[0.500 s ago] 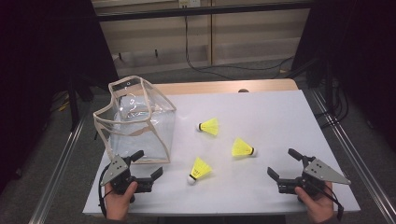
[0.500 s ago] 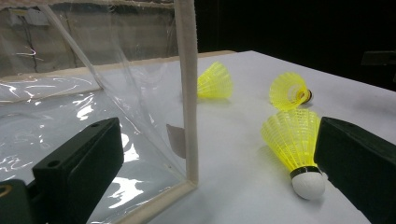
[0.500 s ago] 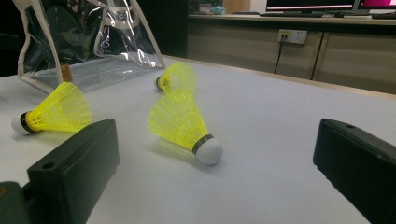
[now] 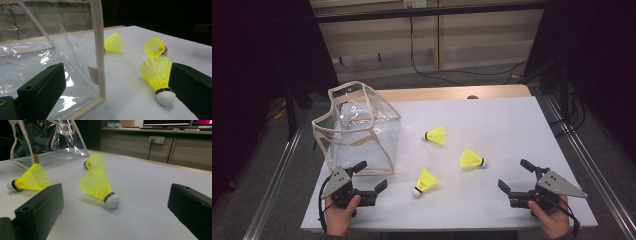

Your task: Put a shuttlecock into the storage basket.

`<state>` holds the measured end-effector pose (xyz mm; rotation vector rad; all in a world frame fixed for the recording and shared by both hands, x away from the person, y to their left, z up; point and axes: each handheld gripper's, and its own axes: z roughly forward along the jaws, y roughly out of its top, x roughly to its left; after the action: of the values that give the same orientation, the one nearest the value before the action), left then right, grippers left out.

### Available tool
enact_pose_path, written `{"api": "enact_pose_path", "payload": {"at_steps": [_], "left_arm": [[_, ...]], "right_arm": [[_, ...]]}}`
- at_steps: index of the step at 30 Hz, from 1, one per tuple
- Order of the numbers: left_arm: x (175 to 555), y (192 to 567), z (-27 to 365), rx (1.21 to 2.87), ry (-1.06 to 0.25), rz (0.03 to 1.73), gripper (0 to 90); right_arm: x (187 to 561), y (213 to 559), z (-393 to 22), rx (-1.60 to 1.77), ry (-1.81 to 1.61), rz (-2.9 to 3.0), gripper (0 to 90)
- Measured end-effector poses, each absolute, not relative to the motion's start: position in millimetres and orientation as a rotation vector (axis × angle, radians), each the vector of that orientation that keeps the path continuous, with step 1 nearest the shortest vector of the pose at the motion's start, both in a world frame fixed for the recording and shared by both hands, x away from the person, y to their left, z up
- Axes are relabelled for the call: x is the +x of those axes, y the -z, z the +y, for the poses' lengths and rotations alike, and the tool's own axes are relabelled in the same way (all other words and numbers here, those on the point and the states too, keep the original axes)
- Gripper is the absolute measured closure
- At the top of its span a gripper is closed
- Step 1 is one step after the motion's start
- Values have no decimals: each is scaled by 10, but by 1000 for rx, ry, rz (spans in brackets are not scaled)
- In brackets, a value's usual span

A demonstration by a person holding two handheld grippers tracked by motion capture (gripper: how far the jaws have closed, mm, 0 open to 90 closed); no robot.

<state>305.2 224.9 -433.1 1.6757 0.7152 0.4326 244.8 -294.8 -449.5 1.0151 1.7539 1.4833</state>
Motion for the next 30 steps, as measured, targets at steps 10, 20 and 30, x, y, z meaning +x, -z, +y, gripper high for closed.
{"api": "enact_pose_path", "payload": {"at_steps": [10, 20, 30], "left_arm": [[3061, 4322, 2133, 1688, -384, 723, 10], [3063, 4289, 2010, 1670, -323, 692, 10], [3062, 4292, 1945, 1714, -312, 676, 11]], "right_arm": [[2439, 4493, -2952, 1010, -1482, 1755, 3], [2438, 4494, -2952, 1008, -1482, 1755, 4], [2433, 4492, -2955, 1007, -1485, 1755, 6]]}}
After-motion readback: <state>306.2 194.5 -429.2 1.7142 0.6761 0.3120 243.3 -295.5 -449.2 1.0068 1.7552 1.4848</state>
